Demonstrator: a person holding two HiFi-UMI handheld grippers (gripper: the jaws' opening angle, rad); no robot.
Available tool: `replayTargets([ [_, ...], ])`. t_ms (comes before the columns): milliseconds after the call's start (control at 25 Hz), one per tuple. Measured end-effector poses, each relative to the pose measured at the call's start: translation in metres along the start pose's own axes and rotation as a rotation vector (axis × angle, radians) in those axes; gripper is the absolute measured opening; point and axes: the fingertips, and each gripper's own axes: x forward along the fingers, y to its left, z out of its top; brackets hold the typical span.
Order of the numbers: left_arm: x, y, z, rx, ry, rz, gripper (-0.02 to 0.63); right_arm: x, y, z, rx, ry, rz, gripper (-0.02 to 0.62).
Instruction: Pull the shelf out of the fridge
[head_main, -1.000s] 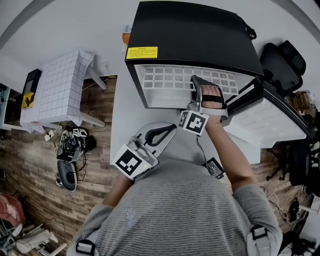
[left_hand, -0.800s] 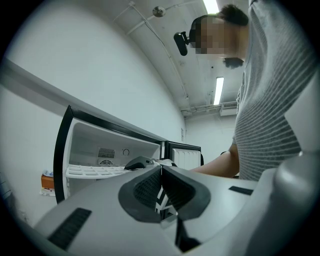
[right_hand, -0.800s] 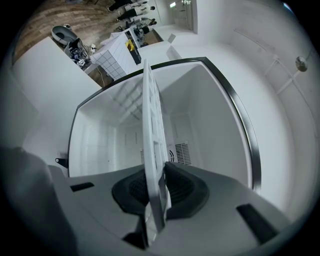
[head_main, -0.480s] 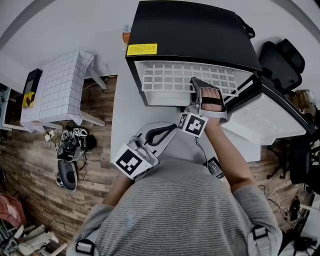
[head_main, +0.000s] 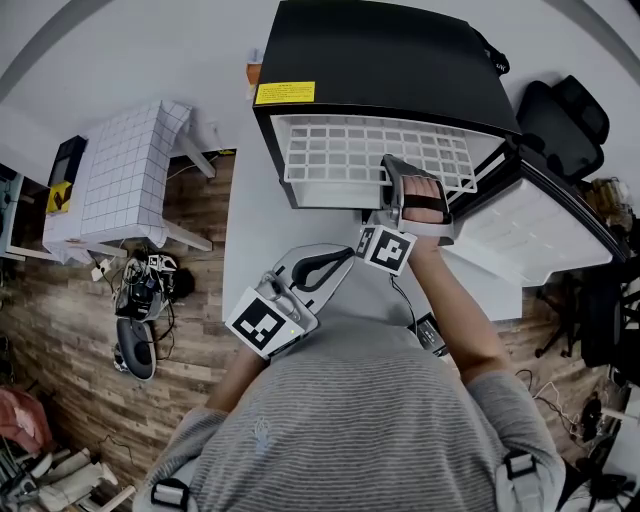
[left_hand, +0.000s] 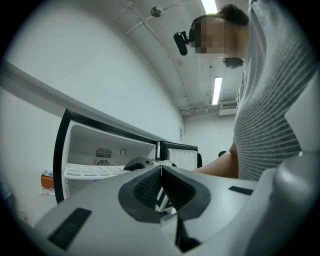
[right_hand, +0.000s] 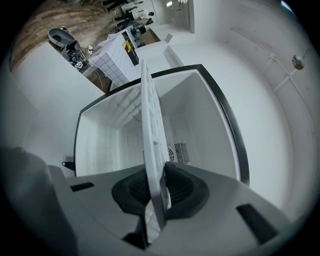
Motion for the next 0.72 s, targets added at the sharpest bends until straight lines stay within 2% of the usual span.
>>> replayTargets([
  [160, -0.004, -0.003, -0.005, -0.006, 0.015, 0.004, 0.012, -0.006, 0.001, -0.001, -0.002, 0.002, -0.005, 0.043],
  [320, -0.006, -0.004, -0.004, -0.011, 0.015, 0.01, 0.012, -0.008, 0.004, -0.008, -0.05, 0.029, -0.025, 0.043],
  [480, -0.007, -0.006, -0.006, -0.02, 0.021, 0.017, 0.012, -0.012, 0.004, -0.009, -0.049, 0.03, -0.025, 0.043],
  [600, -0.011, -0.006, -0.018, -0.032, 0.067, 0.022, 0.012, -0.014, 0.004, -0.009, -0.048, 0.031, -0.027, 0.043],
  [720, -0.011, -0.007, -0.018, -0.037, 0.059, 0.023, 0.012, -0.014, 0.005, -0.009, -0.041, 0.034, -0.024, 0.043],
])
